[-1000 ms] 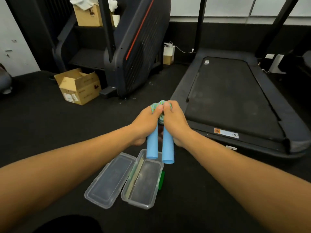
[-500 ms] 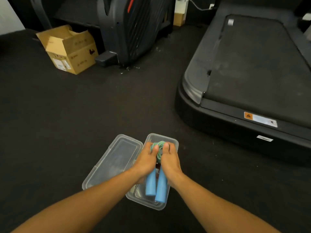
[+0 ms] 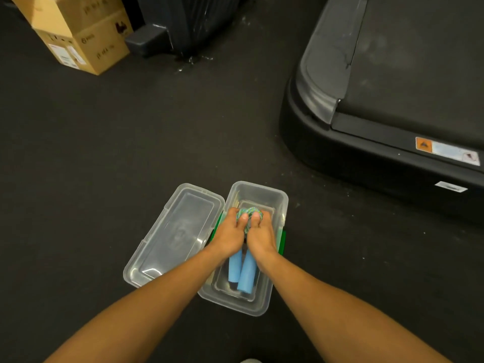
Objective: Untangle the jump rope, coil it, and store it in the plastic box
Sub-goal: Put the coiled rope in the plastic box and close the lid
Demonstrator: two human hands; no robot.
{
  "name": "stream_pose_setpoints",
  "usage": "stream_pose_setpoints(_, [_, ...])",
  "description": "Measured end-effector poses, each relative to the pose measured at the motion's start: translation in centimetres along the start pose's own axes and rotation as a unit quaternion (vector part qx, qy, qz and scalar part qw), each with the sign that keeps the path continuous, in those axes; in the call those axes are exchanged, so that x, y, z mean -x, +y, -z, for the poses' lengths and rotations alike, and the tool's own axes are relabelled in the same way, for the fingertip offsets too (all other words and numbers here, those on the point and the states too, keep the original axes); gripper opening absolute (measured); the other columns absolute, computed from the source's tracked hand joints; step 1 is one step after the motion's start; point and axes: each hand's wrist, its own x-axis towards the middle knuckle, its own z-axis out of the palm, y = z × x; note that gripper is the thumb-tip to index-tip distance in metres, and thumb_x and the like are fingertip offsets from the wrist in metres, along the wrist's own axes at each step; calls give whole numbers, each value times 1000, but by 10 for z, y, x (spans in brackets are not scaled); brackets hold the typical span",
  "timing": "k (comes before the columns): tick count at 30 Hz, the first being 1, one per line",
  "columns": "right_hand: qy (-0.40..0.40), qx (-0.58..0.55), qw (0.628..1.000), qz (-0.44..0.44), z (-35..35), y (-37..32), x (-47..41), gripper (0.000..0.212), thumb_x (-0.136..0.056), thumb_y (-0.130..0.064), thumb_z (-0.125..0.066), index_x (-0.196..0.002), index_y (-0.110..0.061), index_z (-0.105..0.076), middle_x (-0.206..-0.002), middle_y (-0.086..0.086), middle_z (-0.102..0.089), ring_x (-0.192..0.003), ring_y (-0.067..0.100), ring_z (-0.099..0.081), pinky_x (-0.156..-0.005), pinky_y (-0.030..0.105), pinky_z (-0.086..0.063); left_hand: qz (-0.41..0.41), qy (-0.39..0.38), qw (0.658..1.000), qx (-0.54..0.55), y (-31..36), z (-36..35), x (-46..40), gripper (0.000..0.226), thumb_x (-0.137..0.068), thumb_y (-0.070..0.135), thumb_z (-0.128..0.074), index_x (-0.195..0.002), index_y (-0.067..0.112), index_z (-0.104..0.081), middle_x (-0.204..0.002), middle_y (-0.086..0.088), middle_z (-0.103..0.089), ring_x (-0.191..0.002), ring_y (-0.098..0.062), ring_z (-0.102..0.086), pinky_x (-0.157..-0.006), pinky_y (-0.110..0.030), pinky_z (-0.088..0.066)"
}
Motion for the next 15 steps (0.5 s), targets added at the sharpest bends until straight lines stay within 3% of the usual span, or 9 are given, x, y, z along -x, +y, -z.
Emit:
stream_pose_setpoints(4, [-6, 12, 1000, -27, -8, 9, -7, 23, -105, -25, -34, -114, -13, -51, -112, 14, -64, -99, 28, -61, -88, 37, -48, 29, -13, 997, -64, -11, 2, -8, 34, -107, 33, -34, -128, 13, -52, -121, -10, -63, -106, -24, -59, -92, -34, -44])
stream_pose_setpoints(6, [-35, 36, 997, -50, -11, 12, -10, 33, -104, -30, -35, -131, -15, -47, -127, 16, -59, -112, 32, -59, -98, 43, -47, 37, -24, 995, -90, -13, 4, -9, 39, -107, 35, -32, -132, 12, -51, -129, -13, -61, -115, -28, -58, -97, -35, -43])
stream_pose_setpoints(8, [-55, 69, 993, -81, -11, 14, -11, 49, -104, -34, -34, -152, -20, -30, -146, 18, -45, -129, 37, -50, -109, 46, -40, 19, -33, 989, -141, -10, 8, -4, 41, -107, 35, -32, -137, 11, -47, -133, -16, -60, -123, -34, -56, -100, -37, -41])
stream_pose_setpoints(10, [-49, 85, 991, -87, -7, 16, -13, 55, -104, -29, -35, -156, -22, -21, -150, 19, -40, -133, 38, -46, -110, 44, -39, -54, 3, 977, -206, -6, 15, 1, 35, -106, 28, -38, -133, 12, -53, -123, -17, -66, -115, -37, -60, -95, -37, -44])
stream_pose_setpoints(12, [-50, 94, 991, -81, 1, 14, -12, 59, -101, -18, -39, -157, -22, -20, -150, 17, -43, -131, 35, -48, -105, 39, -43, -119, 95, 965, -215, -3, 27, 1, 26, -103, 23, -43, -112, 13, -65, -102, -15, -72, -97, -37, -65, -84, -41, -50])
stream_pose_setpoints(15, [-74, 103, 989, -81, 12, 10, -6, 70, -94, -5, -46, -157, -21, -19, -149, 12, -45, -130, 32, -51, -99, 37, -48, -119, 193, 957, -181, -10, 51, -10, 24, -102, 22, -42, -90, 12, -59, -83, -9, -66, -80, -33, -62, -69, -41, -46])
